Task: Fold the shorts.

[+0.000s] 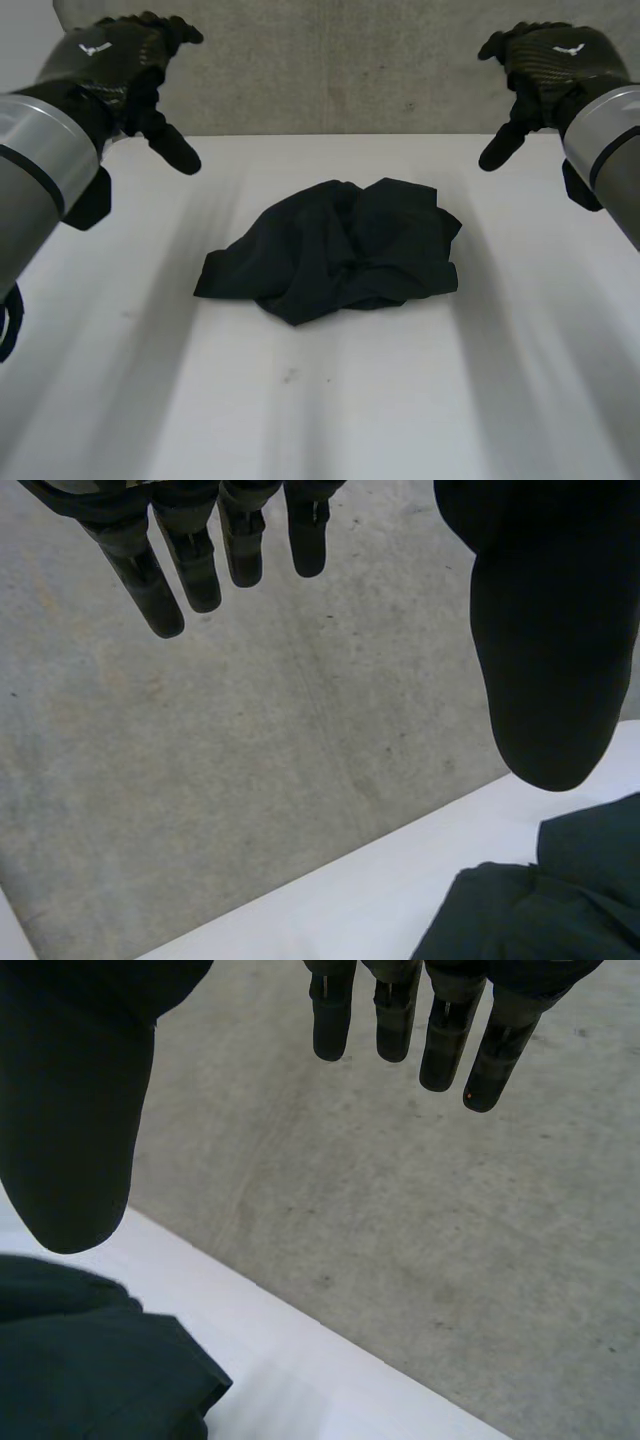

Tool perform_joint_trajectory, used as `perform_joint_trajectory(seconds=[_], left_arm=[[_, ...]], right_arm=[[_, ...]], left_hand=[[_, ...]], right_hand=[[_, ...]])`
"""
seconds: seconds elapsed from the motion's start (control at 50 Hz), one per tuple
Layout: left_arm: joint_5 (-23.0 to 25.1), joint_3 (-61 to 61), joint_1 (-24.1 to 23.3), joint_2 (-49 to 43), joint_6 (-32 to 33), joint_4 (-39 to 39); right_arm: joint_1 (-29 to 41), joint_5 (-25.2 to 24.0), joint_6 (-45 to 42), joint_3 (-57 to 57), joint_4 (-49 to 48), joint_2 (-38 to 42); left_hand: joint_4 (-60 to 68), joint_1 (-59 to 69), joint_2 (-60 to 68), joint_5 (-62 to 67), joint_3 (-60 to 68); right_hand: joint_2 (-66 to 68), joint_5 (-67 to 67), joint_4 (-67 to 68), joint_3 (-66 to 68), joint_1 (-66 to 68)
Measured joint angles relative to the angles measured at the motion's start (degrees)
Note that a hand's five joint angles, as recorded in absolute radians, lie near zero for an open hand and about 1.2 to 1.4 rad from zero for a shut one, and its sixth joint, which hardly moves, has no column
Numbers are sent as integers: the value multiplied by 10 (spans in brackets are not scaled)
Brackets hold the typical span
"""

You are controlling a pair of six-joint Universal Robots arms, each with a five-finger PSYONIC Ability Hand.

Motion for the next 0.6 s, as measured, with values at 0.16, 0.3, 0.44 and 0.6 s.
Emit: perform_joint_trajectory(seconds=[0.16, 0.3, 0.44, 0.6], left_arm=[[30, -46, -42, -63, 0, 86], [42, -38, -85, -178, 3, 125], [42, -4, -97, -288, 6, 137], [36, 22, -97, -356, 37, 141]], right_arm=[[0, -109, -170, -7, 24, 80], [-13, -119, -242, -36, 33, 189], [-45, -112, -167, -79, 14, 279], [-92, -120, 2, -105, -15, 330]], left_hand=[[0, 0, 0, 0, 0], [0, 0, 0, 0, 0], [0, 2, 0, 0, 0], [292, 324, 294, 282, 284]], right_hand=[[0, 0, 0, 0, 0], [0, 0, 0, 0, 0], [0, 0, 0, 0, 0], [0, 0, 0, 0, 0]])
